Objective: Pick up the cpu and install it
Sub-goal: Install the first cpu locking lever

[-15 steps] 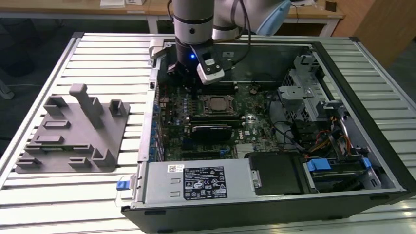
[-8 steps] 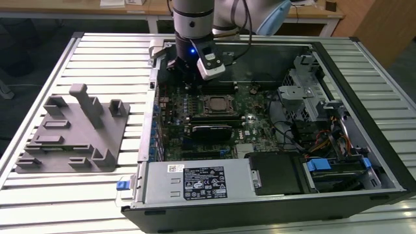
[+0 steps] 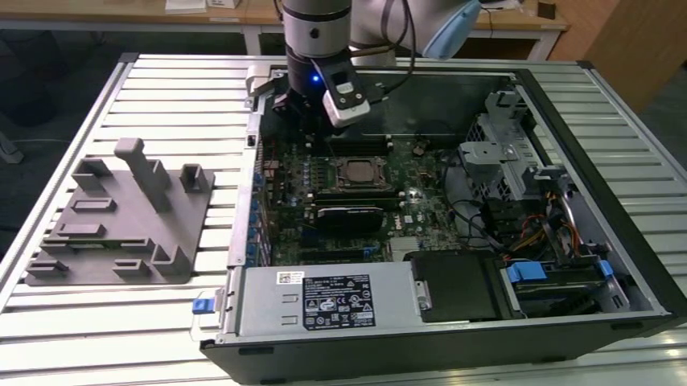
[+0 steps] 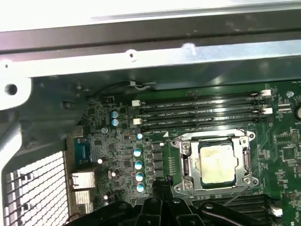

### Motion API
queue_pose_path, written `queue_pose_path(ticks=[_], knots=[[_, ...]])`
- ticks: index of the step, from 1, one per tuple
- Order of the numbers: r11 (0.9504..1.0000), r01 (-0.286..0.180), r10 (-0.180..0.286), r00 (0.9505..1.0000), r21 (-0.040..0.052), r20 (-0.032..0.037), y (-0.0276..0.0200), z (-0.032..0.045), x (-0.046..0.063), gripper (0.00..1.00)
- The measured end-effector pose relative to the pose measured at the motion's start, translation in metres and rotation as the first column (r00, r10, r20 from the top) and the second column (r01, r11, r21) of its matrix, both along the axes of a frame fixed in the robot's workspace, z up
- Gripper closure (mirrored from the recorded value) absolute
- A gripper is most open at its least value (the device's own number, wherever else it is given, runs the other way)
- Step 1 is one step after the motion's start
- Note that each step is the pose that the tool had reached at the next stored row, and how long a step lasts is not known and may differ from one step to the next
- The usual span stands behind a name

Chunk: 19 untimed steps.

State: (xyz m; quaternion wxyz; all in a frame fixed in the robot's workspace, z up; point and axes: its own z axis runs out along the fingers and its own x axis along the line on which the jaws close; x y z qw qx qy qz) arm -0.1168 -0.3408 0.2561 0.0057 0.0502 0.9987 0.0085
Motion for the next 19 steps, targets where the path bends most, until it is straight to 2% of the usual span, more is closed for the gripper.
queue_pose_path(ticks=[1, 2, 3, 7, 10, 12, 14, 19], knots=[[1.0000, 0.000, 0.000, 1.0000, 0.0037, 0.0000, 0.0000, 0.0000, -0.0011, 0.89], [0.9999, 0.000, 0.000, 1.0000, 0.0127, 0.0000, 0.0000, 0.0000, -0.0017, 0.89], [0.9997, 0.000, 0.000, 1.0000, 0.0263, 0.0002, 0.0000, -0.0001, -0.0021, 0.89], [0.9957, -0.001, 0.001, 1.0000, 0.0923, 0.0000, 0.0000, 0.0000, -0.0029, 0.89], [0.9912, -0.003, 0.003, 1.0000, 0.1321, 0.0002, 0.0000, -0.0001, -0.0040, 0.89], [0.9880, -0.004, 0.004, 1.0000, 0.1543, 0.0001, 0.0000, 0.0000, -0.0048, 0.89], [0.9863, -0.005, 0.005, 1.0000, 0.1651, 0.0003, 0.0000, -0.0001, -0.0057, 0.89], [0.9849, -0.005, 0.005, 1.0000, 0.1731, 0.0004, 0.0000, -0.0004, -0.0066, 0.89]])
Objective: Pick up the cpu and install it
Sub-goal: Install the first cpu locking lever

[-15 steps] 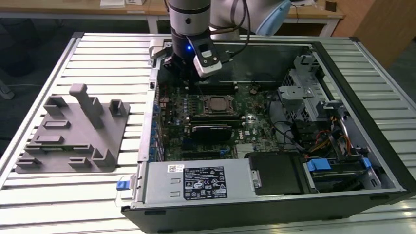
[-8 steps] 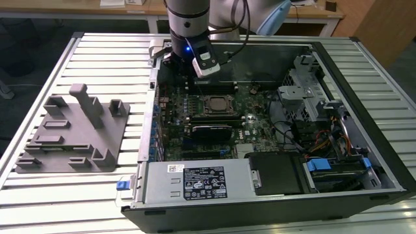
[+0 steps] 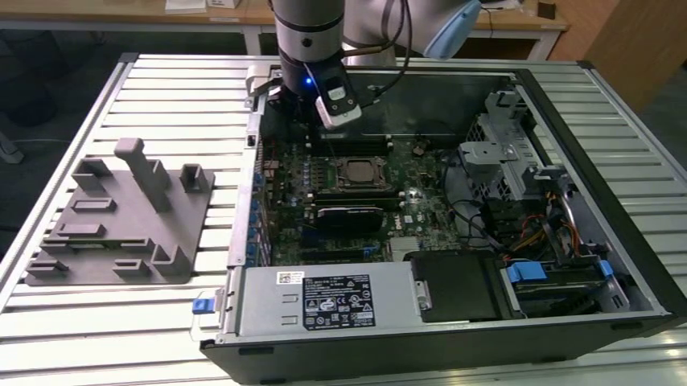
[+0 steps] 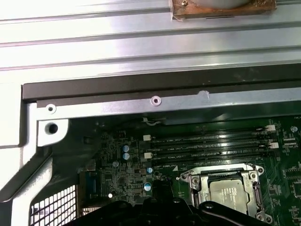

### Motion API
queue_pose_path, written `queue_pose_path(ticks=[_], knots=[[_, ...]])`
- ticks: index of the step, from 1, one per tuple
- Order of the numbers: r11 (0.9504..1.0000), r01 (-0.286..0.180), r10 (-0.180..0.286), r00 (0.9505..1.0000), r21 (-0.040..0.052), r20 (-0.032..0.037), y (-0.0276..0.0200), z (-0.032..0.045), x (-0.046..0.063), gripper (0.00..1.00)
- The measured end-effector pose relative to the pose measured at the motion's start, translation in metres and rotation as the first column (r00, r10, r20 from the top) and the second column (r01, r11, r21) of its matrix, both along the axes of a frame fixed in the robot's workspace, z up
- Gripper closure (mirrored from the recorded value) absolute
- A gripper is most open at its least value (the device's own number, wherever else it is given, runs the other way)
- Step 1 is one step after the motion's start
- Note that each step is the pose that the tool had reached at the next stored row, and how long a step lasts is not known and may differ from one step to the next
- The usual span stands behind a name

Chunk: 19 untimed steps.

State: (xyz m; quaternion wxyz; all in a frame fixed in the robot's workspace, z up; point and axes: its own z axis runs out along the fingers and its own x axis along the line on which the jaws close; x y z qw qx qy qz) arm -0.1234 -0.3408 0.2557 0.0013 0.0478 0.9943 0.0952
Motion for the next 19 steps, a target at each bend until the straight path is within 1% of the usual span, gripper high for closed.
queue_pose_path(ticks=[5, 10, 15, 19], knots=[[1.0000, 0.000, 0.000, 1.0000, 0.0002, -0.0001, 0.0000, -0.0003, 0.003, 0.89], [1.0000, 0.000, 0.000, 1.0000, 0.0002, -0.0001, 0.0000, -0.0006, 0.008, 0.89], [1.0000, 0.000, 0.000, 1.0000, 0.0001, -0.0001, -0.0001, -0.0008, 0.016, 0.89], [1.0000, 0.000, 0.000, 1.0000, 0.0002, -0.0001, 0.0000, -0.0010, 0.025, 0.89]])
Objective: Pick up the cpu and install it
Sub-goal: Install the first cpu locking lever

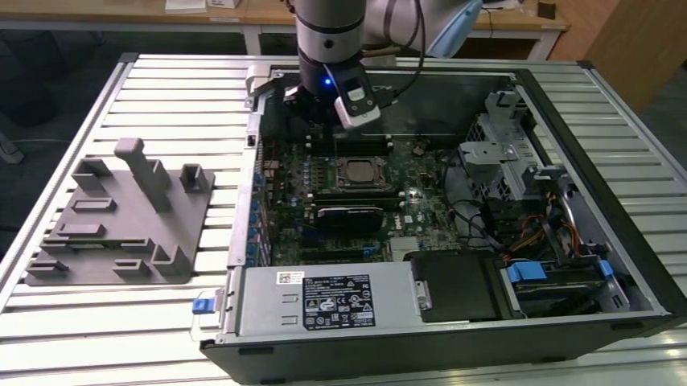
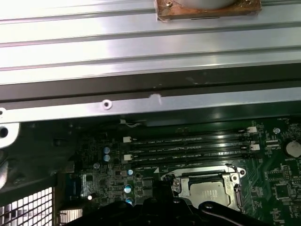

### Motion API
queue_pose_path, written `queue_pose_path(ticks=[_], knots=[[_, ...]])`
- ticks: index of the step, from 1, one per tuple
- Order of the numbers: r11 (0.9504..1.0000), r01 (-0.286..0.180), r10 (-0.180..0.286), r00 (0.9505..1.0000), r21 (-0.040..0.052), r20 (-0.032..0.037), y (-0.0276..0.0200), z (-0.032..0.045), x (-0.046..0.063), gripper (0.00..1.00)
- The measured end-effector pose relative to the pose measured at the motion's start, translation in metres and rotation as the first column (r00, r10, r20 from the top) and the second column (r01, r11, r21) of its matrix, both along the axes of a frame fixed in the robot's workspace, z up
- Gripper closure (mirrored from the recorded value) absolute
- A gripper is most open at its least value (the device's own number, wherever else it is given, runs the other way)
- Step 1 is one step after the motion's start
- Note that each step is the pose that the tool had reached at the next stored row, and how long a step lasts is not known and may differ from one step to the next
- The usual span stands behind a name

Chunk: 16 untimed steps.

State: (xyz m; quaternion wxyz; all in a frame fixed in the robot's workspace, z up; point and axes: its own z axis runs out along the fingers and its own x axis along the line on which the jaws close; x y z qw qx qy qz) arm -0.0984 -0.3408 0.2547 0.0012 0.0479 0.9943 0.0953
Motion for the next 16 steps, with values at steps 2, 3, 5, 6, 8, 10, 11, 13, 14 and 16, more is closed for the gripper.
queue_pose_path(ticks=[2, 3, 5, 6, 8, 10, 11, 13, 14, 16], knots=[[1.0000, 0.000, 0.000, 1.0000, 0.0000, 0.0000, 0.0000, -0.0001, 0.005, 0.89], [1.0000, 0.000, 0.000, 1.0000, 0.0000, 0.0000, 0.0000, -0.0001, 0.008, 0.89], [1.0000, 0.000, 0.000, 1.0000, 0.0000, 0.0000, 0.0000, -0.0002, 0.013, 0.89], [1.0000, 0.000, 0.000, 1.0000, 0.0000, 0.0000, 0.0000, -0.0002, 0.016, 0.89], [1.0000, 0.000, 0.000, 1.0000, 0.0001, 0.0001, 0.0000, -0.0003, 0.021, 0.89], [1.0000, 0.000, 0.000, 1.0000, 0.0000, -0.0001, -0.0001, -0.0003, 0.023, 0.89], [1.0000, 0.000, 0.000, 1.0000, 0.0000, -0.0001, -0.0001, -0.0003, 0.023, 0.89], [1.0000, 0.000, 0.000, 1.0000, 0.0001, 0.0000, 0.0000, -0.0003, 0.023, 0.89], [1.0000, 0.000, 0.000, 1.0000, 0.0000, 0.0000, 0.0000, -0.0003, 0.023, 0.89], [1.0000, 0.000, 0.000, 1.0000, -0.0001, 0.0000, 0.0000, -0.0005, 0.023, 0.89]])
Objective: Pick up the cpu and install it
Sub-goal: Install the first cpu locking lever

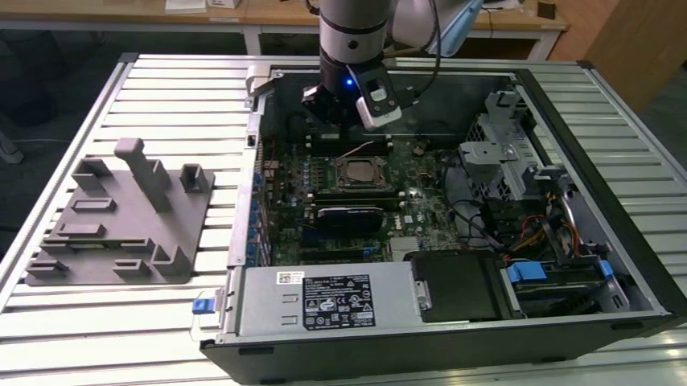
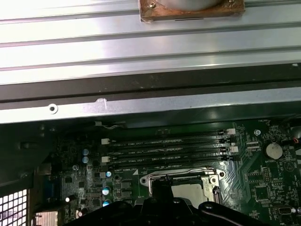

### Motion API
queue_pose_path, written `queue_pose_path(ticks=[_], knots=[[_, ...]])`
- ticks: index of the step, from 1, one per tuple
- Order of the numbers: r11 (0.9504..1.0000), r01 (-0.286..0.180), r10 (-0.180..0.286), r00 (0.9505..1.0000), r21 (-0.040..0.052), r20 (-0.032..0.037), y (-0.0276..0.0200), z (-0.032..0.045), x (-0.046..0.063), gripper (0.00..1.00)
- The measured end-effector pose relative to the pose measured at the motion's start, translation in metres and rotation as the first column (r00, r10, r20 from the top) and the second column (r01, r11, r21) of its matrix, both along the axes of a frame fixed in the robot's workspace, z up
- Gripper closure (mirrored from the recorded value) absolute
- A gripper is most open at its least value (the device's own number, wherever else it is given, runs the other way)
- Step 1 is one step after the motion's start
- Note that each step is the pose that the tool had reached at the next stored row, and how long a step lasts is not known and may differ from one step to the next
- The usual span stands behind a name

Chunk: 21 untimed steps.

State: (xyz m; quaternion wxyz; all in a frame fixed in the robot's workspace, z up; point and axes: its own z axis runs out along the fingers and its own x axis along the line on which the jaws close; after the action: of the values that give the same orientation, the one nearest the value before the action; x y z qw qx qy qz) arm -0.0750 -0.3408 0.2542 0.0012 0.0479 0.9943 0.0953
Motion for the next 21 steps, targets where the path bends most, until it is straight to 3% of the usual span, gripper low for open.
queue_pose_path(ticks=[9, 16, 21], knots=[[0.9999, 0.014, -0.014, 0.9998, -0.0042, 0.0140, -0.0001, -0.0040, 0.0001, 0.89], [0.9999, 0.015, -0.014, 0.9998, -0.0040, 0.0167, -0.0001, -0.0043, 0.0000, 0.89], [0.9997, 0.025, -0.024, 0.9981, -0.0033, 0.0571, -0.0005, -0.0061, 0.0001, 0.89]])
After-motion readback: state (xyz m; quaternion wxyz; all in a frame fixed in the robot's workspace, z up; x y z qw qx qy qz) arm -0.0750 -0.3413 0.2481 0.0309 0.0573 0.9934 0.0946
